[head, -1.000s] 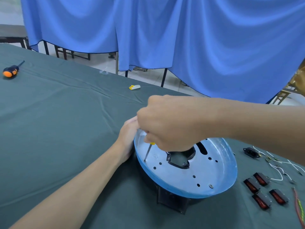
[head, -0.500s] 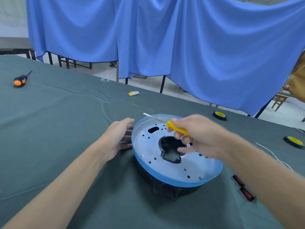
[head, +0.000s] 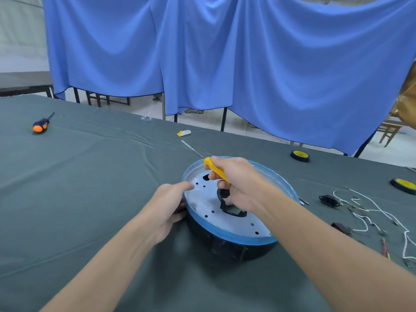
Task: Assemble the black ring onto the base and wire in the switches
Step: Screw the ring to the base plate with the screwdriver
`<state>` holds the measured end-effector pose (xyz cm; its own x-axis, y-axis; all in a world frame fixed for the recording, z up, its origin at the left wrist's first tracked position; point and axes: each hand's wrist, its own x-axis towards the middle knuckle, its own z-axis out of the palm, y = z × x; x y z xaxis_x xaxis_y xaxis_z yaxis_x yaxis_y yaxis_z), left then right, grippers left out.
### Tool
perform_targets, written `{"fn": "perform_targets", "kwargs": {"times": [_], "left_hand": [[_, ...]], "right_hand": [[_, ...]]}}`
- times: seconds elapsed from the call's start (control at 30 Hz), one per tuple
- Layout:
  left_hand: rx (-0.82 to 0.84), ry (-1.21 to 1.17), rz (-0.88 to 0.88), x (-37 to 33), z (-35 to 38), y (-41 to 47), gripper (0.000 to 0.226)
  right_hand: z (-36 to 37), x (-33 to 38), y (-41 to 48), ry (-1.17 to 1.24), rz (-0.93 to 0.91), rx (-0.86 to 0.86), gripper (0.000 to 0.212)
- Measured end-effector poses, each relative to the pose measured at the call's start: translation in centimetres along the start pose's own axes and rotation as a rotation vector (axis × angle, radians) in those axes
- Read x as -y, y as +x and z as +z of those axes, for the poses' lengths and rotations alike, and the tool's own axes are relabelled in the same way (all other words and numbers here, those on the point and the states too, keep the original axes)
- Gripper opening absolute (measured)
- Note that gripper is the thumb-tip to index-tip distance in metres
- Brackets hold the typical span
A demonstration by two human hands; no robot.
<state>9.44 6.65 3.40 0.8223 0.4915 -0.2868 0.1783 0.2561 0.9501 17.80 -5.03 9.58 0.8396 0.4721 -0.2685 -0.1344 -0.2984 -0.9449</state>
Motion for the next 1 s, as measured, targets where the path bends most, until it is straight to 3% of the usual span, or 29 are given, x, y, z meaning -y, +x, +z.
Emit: {"fn": "perform_targets", "kwargs": {"times": [0.2, 0.33, 0.47, 0.6, 0.9, 1.0], "left_hand": [[0.091, -0.046, -0.139, -0.85, -0.58, -0.73, 0.027], [0.081, -0.105, -0.155, -0.53, -0.79, -0.67, 0.05], [0.079, -0.07, -0.17, -0.75, -0.7, -0.68, 0.054], [0.105, -0.08, -0.213, -1.07, -0.86, -0.86, 0.079], [0.078, -0.101, -0.202, -0.48, -0.18, -0.89, 0.042], [0.071, -0.102, -0.212, -0.39, -0.03, -1.04, 0.042]], "right_hand": [[-0.52, 0.36, -0.15, 0.009, -0.05, -0.016, 0.031], [-0.8, 0.17, -0.04, 0.021, -0.053, -0.009, 0.03], [-0.94, 0.1, -0.03, 0.003, -0.071, 0.016, 0.028], [-1.03, -0.09, -0.06, 0.018, -0.105, 0.027, 0.028], [-1.01, -0.28, 0.02, 0.043, -0.115, 0.021, 0.027], [-1.07, -0.41, 0.01, 0.059, -0.121, 0.02, 0.028]]}}
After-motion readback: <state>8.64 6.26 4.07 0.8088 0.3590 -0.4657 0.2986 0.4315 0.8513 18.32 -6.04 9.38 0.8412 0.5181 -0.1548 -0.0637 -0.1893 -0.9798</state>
